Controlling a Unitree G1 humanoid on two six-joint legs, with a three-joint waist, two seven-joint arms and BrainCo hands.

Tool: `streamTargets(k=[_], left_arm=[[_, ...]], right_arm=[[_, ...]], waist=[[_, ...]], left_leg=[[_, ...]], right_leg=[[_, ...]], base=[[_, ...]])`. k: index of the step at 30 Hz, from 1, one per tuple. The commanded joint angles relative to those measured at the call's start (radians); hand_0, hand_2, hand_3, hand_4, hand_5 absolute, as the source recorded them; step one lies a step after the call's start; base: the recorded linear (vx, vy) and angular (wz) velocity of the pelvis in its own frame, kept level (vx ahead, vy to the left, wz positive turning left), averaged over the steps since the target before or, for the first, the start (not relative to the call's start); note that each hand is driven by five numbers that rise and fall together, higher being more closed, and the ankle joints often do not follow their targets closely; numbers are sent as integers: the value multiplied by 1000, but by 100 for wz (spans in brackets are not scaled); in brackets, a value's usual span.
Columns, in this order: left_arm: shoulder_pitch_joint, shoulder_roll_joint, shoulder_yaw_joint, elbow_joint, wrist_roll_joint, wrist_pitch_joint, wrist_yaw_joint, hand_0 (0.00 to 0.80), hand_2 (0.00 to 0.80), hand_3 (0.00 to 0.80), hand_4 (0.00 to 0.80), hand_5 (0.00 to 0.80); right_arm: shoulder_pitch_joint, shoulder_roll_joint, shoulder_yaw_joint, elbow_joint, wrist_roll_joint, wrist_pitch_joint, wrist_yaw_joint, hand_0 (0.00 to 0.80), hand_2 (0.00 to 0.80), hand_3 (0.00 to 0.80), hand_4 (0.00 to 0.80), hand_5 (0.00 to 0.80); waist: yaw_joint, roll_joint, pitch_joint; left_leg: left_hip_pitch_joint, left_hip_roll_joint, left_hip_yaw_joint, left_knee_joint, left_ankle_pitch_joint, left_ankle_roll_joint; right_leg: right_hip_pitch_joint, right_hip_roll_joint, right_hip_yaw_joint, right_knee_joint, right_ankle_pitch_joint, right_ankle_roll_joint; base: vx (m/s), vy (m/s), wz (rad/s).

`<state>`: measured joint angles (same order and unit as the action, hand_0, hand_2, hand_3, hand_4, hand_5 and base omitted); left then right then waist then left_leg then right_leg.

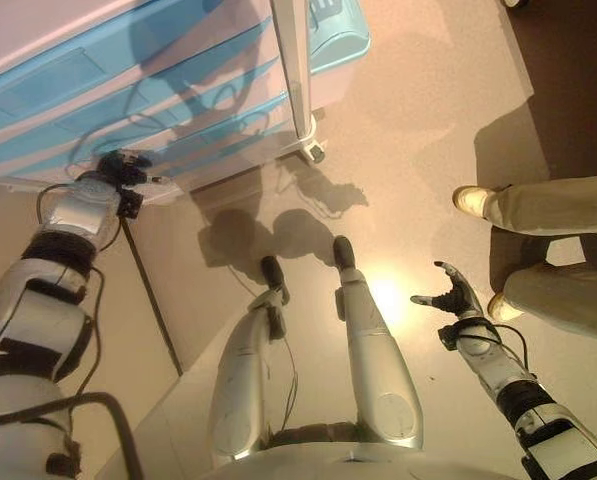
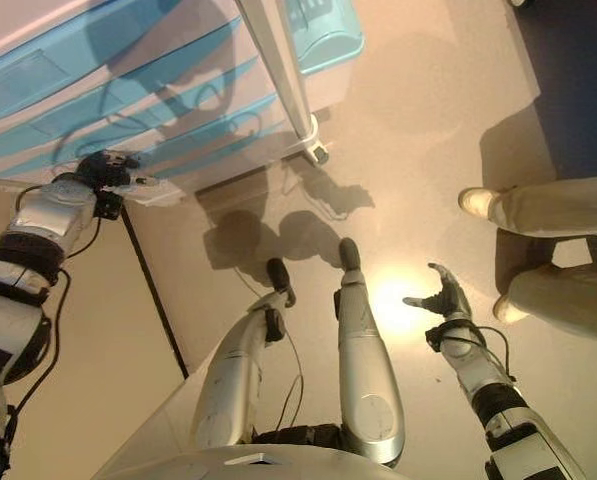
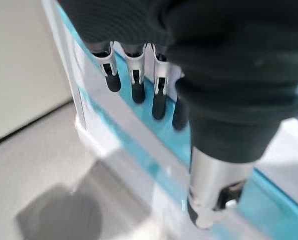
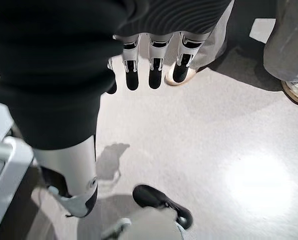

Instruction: Open the drawer and pick up the medicine

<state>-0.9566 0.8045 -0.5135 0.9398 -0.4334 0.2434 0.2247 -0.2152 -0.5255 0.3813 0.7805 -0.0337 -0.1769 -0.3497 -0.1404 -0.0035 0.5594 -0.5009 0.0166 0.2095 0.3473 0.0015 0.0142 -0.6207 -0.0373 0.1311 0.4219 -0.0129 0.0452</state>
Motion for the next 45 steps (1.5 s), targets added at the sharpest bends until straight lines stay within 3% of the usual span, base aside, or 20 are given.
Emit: streamTargets(k=[1, 5, 11, 17, 21, 25, 28, 35, 42, 45], left_arm=[[-307, 172, 99, 24, 86, -198, 266, 0, 0, 0, 0, 0], [-258, 136, 112, -9, 94, -184, 226, 0, 0, 0, 0, 0], [-72, 85, 153, -89, 24, -176, -1, 0, 0, 0, 0, 0], [218, 26, 215, -196, -18, -219, -210, 0, 0, 0, 0, 0], [456, -84, 295, -262, -72, -291, -282, 0, 0, 0, 0, 0], [618, -210, 325, -281, -61, -344, -297, 0, 0, 0, 0, 0], [714, -308, 337, -255, -40, -385, -310, 0, 0, 0, 0, 0], [852, -461, 374, -81, 9, -436, -326, 0, 0, 0, 0, 0], [922, -536, 392, 121, 37, -495, -330, 0, 0, 0, 0, 0], [937, -560, 347, 206, 140, -494, -389, 0, 0, 0, 0, 0]], right_arm=[[54, -14, 38, -43, -11, -29, -37, 0, 0, 0, 0, 0], [50, 7, 53, -44, -7, -23, -50, 0, 0, 0, 0, 0], [47, 29, 35, -42, -29, -4, -33, 0, 0, 0, 0, 0], [70, 44, -9, -21, 0, -14, 86, 0, 0, 0, 0, 0], [112, 70, -51, 29, 41, -38, 170, 0, 0, 0, 0, 0], [147, 98, -86, 85, 87, -52, 237, 0, 0, 0, 0, 0], [172, 127, -124, 144, 128, -56, 308, 0, 0, 0, 0, 0], [223, 192, -178, 232, 170, 2, 460, 0, 0, 0, 0, 0], [222, 241, -188, 349, 145, 10, 496, 0, 0, 0, 0, 0], [209, 264, -186, 379, 139, 32, 489, 0, 0, 0, 0, 0]], waist=[[-43, -31, -39], [-33, -40, -39], [-5, -26, -46], [39, -12, -95], [70, -3, -150], [92, 2, -206], [109, 10, -262], [130, 14, -377], [157, -5, -435], [169, -14, -452]], left_leg=[[-32, -54, -15, 183, -177, 50], [-21, -56, -23, 160, -177, 53], [41, -70, -44, 94, -158, 57], [133, -88, -81, 5, -121, 45], [215, -88, -114, -60, -102, 30], [280, -82, -140, -119, -82, 18], [347, -74, -162, -181, -66, 8], [461, -56, -184, -297, -35, -16], [508, -75, -196, -282, -68, -9], [529, -81, -204, -289, -72, -3]], right_leg=[[64, -5, -54, -130, 72, 14], [70, 4, -54, -141, 72, 17], [119, 5, -56, -161, 67, 22], [214, -15, -76, -203, 53, 18], [312, -23, -105, -243, 39, 11], [392, -23, -124, -278, 27, 3], [461, -19, -142, -304, 14, -4], [570, -8, -176, -375, 9, -10], [635, -17, -197, -407, 5, -14], [657, -18, -211, -414, 5, -10]], base=[[-11, -54, 1], [-14, -64, 5], [11, -43, 3], [51, -45, 7], [94, -51, 14], [115, -44, 13], [150, -39, 25], [123, -20, 23], [40, -19, 16], [-1, -42, 17]])
